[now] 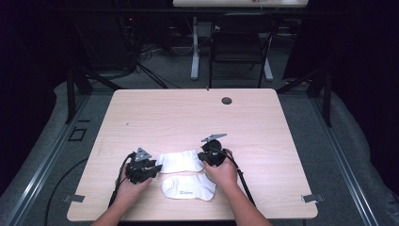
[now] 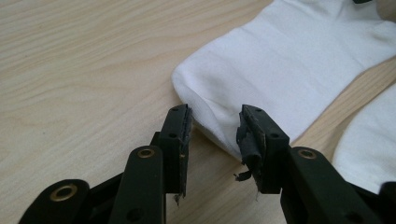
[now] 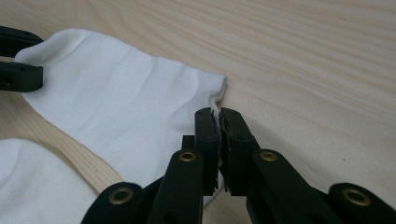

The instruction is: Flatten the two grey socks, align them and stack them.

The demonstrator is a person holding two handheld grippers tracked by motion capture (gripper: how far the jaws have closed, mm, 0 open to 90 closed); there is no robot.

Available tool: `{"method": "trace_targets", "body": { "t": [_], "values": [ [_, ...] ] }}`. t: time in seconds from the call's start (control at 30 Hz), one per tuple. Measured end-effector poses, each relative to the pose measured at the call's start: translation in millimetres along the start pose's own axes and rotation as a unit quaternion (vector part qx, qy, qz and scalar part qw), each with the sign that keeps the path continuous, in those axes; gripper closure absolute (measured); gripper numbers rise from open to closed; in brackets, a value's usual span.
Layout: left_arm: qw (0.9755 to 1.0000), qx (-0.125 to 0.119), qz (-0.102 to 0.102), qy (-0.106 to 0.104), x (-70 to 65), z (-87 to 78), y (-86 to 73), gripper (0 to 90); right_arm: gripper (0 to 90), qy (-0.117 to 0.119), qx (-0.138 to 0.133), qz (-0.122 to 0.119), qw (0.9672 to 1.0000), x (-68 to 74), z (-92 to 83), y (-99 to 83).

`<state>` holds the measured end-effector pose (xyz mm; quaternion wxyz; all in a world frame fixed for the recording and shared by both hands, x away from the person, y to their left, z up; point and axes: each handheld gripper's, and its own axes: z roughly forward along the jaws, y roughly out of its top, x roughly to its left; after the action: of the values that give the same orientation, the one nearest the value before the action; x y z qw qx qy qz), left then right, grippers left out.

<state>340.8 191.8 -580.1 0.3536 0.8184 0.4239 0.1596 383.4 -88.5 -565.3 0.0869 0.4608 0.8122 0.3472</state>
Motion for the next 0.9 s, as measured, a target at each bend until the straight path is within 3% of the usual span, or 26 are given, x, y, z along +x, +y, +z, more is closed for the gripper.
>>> {"method": "trace_targets", "body": {
  "t": [0.1, 0.53, 0.6, 0.7, 0.9],
  "values": [
    [1.0000, 0.003, 0.001, -0.003, -0.5, 1.0, 1.8, 62.8, 86.5, 0.002, -0.002, 0.004, 1.0000, -2.5, -2.6, -3.2],
    [0.9984, -0.033, -0.044, -0.011, 17.4, -10.9, 19.4, 60.5, 86.0, 0.003, -0.027, 0.020, 0.9994, -13.8, -16.6, -13.1],
    [0.9981, -0.025, -0.053, -0.022, 18.7, -7.4, 20.5, 62.0, 83.9, 0.008, -0.032, 0.025, 0.9992, -16.7, -19.1, -14.9],
    [0.9983, -0.017, -0.049, -0.025, 17.2, -2.0, 24.3, 62.2, 78.4, 0.018, -0.044, 0.030, 0.9984, -19.8, -22.3, -16.6],
    [0.9982, -0.020, -0.046, -0.033, 9.4, 5.4, 32.8, 61.5, 70.4, 0.015, -0.050, 0.028, 0.9983, -23.0, -26.6, -22.3]
  ]
}}
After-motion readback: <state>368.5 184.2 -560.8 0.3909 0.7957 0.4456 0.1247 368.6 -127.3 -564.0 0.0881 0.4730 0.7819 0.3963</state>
